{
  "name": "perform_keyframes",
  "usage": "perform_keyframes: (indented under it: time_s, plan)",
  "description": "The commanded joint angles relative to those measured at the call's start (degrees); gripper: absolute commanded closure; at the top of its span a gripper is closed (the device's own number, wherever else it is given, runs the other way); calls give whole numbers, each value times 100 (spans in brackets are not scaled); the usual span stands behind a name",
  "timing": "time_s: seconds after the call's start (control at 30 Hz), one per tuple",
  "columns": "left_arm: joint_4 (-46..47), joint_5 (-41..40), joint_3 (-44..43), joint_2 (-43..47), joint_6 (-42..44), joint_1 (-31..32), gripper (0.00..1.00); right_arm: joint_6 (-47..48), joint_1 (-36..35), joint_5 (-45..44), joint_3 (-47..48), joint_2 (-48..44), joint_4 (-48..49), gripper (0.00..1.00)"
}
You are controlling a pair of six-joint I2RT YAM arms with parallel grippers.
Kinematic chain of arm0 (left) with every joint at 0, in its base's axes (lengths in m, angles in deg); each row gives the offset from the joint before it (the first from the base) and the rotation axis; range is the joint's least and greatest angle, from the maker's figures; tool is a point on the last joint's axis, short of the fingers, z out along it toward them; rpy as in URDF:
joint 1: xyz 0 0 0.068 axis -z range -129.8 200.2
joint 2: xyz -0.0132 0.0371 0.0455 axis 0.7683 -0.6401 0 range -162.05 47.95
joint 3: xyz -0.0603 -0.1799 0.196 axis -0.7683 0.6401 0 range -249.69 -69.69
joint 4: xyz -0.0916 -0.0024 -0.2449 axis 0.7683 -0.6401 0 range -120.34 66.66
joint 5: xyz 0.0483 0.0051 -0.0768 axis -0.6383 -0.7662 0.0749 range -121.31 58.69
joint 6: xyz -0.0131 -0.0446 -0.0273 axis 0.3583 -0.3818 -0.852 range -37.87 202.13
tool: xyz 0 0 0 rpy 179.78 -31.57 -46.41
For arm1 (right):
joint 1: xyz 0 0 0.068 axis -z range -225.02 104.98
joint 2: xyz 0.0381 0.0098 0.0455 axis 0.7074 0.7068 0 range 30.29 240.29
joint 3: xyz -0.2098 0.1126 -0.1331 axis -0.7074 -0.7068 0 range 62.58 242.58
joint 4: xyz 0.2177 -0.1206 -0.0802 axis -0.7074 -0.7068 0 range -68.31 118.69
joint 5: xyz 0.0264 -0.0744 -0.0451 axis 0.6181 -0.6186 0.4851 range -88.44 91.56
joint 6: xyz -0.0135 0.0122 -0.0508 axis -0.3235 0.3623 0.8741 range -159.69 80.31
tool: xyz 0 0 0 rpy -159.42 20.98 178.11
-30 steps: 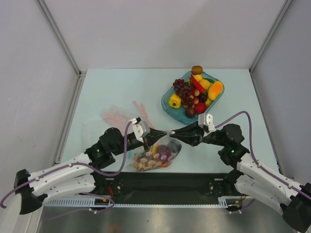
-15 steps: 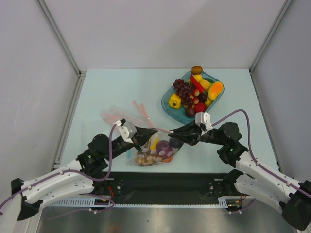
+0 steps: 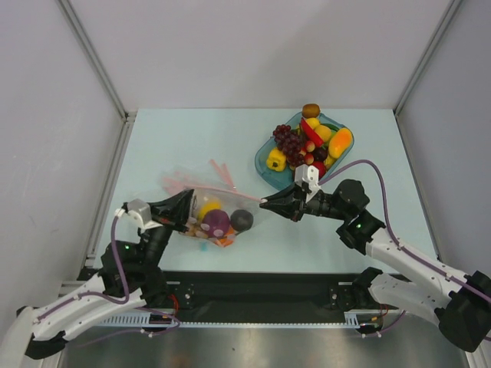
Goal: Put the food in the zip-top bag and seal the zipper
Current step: Zip the zipper food storage bag at the center of the board, then place the zipper food storage bag at the center of the board.
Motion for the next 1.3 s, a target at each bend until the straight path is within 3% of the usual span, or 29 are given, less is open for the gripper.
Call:
perform_keyframes:
  time_s: [0.0, 0.07, 0.3, 0.5, 0.7, 0.8, 0.87, 1.0, 1.27]
  plan:
    - [912, -2277, 76, 598, 444, 63, 100, 242, 57, -31, 270, 40, -302, 100]
    - [1263, -2788, 200, 889, 733, 221, 100, 348, 57, -82, 288, 41, -416, 100]
    - [2475, -3281, 648, 1725, 1753, 845, 100, 427, 145, -408, 174, -91, -444, 100]
    - [2408, -3212, 535, 1400, 1772, 881, 100, 366, 171, -206, 112, -170, -330, 100]
    - [2284, -2588, 403, 505, 1517, 890, 100, 155, 180, -346, -160, -390, 224, 100]
    - [2319, -2604, 306, -207, 1079, 811, 99, 119, 180, -732, -231, -592, 321, 100]
    - [1865, -2378, 149, -462, 298, 548, 100, -319, 180, -1423, -292, -793, 444, 100]
    - [600, -1332, -379, -1313, -1004, -172, 100, -944, 224, -2490, -362, -1242, 382, 100]
    - [253, 478, -872, -2957, -2200, -938, 97, -1287, 268, -5105, -591, -2130, 5, 100]
